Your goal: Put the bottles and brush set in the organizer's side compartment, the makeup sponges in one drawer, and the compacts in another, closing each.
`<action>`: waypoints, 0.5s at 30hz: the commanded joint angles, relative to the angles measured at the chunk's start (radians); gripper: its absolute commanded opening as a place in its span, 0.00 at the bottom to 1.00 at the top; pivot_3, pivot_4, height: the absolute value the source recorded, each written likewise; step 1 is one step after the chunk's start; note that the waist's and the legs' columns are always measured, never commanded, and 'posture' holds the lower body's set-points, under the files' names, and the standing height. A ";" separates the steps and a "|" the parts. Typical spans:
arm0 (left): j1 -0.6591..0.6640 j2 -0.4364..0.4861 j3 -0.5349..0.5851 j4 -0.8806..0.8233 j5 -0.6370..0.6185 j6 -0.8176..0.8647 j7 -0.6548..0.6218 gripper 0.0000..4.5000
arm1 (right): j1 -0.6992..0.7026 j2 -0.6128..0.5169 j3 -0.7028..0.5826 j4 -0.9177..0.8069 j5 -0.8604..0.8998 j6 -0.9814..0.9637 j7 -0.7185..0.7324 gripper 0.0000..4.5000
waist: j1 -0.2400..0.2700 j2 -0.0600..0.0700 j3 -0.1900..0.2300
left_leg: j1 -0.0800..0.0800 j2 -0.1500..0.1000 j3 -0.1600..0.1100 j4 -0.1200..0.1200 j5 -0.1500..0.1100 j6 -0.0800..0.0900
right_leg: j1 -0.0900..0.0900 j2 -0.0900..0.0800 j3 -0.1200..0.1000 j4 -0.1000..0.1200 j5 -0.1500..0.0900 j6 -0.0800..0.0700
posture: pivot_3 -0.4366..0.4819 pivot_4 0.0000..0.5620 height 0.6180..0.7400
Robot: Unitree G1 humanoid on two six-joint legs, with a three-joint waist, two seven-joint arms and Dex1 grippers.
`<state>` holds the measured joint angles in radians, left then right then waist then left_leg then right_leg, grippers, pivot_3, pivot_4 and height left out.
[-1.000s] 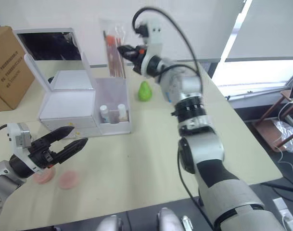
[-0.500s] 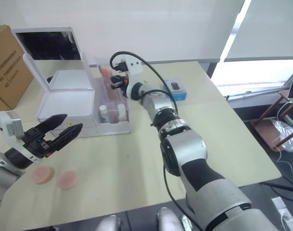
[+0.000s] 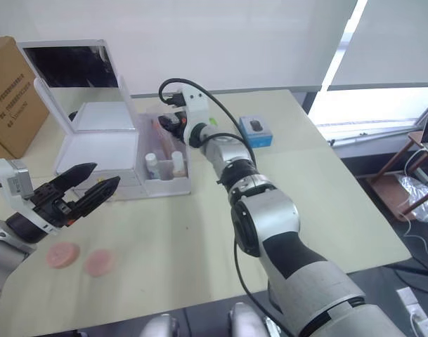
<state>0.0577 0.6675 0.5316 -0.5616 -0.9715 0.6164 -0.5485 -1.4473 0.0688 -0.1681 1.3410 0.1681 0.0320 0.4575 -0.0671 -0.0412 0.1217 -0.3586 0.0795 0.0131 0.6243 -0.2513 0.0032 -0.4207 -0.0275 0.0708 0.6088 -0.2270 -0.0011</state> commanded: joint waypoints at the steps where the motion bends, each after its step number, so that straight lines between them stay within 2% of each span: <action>1: -0.015 0.019 0.005 -0.029 -0.017 -0.001 0.005 1.00 | -0.033 -0.017 -0.014 -0.023 -0.011 -0.001 0.005 0.93 | 0.000 0.000 0.000 | 0.000 0.000 0.000 0.000 0.000 0.000 | 0.000 0.000 0.000 0.000 0.000 0.000 | 0.48 0.27 0.92; 2: -0.015 0.020 0.003 -0.027 -0.017 -0.001 0.005 1.00 | -0.032 -0.019 -0.016 -0.024 -0.012 0.000 0.007 0.99 | 0.000 0.000 0.000 | 0.000 0.000 0.000 0.000 0.000 0.000 | 0.000 0.000 0.000 0.000 0.000 0.000 | 0.48 0.27 0.92; 9: -0.017 0.024 -0.003 -0.020 -0.022 0.001 0.009 1.00 | -0.042 -0.030 -0.020 -0.047 -0.006 -0.034 0.088 0.99 | -0.001 0.000 0.000 | 0.000 0.000 0.000 0.000 0.000 0.000 | 0.000 0.000 0.000 0.000 0.000 0.000 | 0.48 0.27 0.92; 12: -0.015 0.027 0.000 -0.019 -0.025 0.003 0.007 1.00 | -0.049 -0.026 -0.012 -0.058 -0.010 -0.030 0.135 0.87 | -0.001 0.000 0.000 | 0.000 0.000 0.000 0.000 0.000 0.000 | 0.000 0.000 0.000 0.000 0.000 0.000 | 0.48 0.27 0.92; 15: -0.013 0.028 -0.003 -0.017 -0.024 0.004 0.006 1.00 | -0.055 -0.019 -0.005 -0.061 -0.016 -0.019 0.154 0.66 | 0.000 0.000 0.000 | 0.000 0.000 0.000 0.000 0.000 0.000 | 0.001 0.000 0.000 0.000 0.000 0.000 | 0.48 0.27 0.92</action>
<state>0.0522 0.6817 0.5243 -0.5612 -0.9823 0.6188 -0.5400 -1.4570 0.0491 -0.1719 1.3228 0.1558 0.0273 0.5943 -0.0675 -0.0412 0.1217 -0.3583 0.0791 0.0126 0.6243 -0.2513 0.0033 -0.4202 -0.0274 0.0709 0.6090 -0.2268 -0.0008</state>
